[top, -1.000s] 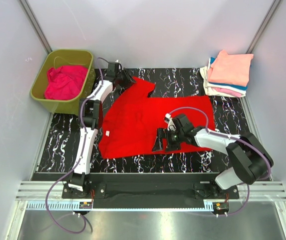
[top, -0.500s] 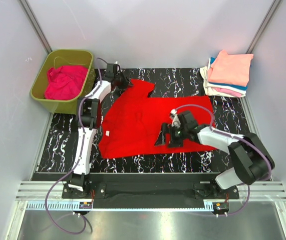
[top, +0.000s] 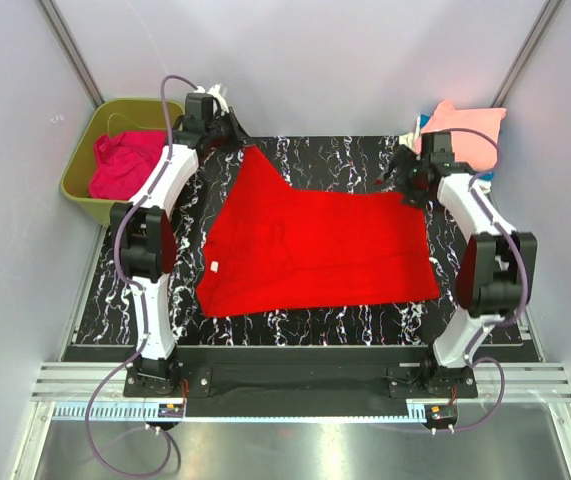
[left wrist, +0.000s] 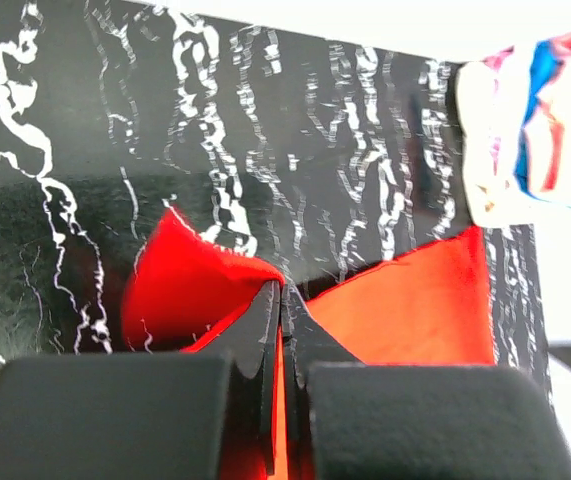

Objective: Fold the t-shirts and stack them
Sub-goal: Fold the tshirt

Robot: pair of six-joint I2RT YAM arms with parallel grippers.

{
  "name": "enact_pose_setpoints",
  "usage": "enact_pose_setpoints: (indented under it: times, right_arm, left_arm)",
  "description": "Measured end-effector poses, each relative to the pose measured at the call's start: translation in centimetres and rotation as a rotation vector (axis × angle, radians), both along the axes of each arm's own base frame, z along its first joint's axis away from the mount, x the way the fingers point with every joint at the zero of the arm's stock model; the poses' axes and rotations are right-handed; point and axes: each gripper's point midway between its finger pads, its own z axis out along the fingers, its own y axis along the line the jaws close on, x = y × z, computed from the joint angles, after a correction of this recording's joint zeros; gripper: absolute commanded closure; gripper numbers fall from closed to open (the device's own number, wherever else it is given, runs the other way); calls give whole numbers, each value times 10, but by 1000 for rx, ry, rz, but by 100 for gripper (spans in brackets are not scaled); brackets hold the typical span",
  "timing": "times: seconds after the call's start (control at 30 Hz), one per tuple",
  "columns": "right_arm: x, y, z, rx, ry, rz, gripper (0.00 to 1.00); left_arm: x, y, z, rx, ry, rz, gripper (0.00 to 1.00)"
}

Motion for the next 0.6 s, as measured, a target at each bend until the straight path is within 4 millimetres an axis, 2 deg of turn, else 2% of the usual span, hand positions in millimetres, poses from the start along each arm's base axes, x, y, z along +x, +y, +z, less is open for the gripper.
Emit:
enact_pose_setpoints:
  times: [0.1,0.17,0.3,0.43,0.6]
  right_arm:
    - [23,-41,-21,-67,76,-89,8]
    - [37,-68,-42,-96,128,-137,13]
    - [46,-107,-88,-152,246,-189,17]
    - [56,-120,-113,-189,305,-181,19]
    - [79,-123,-116,-205,282,-162,21]
  left_arm:
    - [-11,1,12,8,-14,-18,100]
    - [-17,1,4,21,10,-28,100]
    - [-31,5,-25,54,92,-44,100]
    - [-39,7,-35,74,125,-56,100]
    - [-39,6,-35,77,120,-68,100]
